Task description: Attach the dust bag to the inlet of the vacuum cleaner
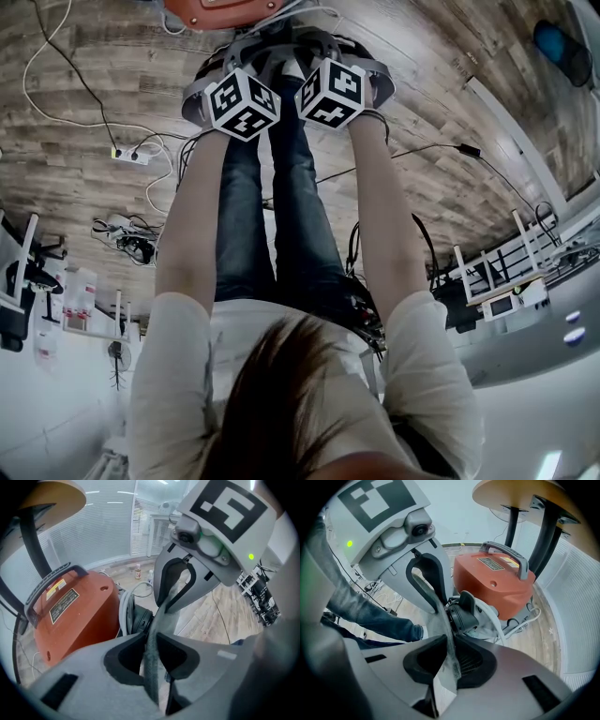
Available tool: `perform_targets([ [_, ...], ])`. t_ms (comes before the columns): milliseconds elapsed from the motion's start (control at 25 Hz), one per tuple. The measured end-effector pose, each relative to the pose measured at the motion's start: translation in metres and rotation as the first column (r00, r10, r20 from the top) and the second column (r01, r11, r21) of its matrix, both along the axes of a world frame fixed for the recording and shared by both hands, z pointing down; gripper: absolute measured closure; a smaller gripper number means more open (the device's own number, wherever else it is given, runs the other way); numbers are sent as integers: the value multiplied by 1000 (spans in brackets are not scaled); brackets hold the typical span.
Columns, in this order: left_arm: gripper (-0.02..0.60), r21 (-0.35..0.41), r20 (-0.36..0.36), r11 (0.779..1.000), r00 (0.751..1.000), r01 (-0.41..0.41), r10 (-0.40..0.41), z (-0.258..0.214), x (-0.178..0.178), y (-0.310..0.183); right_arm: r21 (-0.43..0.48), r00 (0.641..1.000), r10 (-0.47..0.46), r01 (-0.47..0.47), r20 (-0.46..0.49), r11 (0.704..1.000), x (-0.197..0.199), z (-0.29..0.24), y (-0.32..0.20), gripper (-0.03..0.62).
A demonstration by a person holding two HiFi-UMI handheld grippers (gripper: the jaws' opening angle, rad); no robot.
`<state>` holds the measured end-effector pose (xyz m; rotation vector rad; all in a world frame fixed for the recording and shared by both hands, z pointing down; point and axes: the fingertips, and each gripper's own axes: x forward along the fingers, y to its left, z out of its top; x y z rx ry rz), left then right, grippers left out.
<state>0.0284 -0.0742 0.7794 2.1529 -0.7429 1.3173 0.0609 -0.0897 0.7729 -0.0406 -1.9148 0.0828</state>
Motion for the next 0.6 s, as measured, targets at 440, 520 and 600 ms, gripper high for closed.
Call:
perform_targets([
  [440, 486, -35, 14, 994, 995, 100, -100, 2, 0, 2, 49, 995, 92, -90, -33, 995, 0, 0, 0, 519],
  [520, 486, -46, 12, 992, 993, 118, -118, 2, 0, 2, 45, 994, 108, -107, -30, 993, 1, -1, 0, 517],
  [600, 486, -51, 11, 991, 993, 122, -121, 2, 0, 3, 34, 992, 128, -127, -20, 991, 1, -1, 0, 514],
])
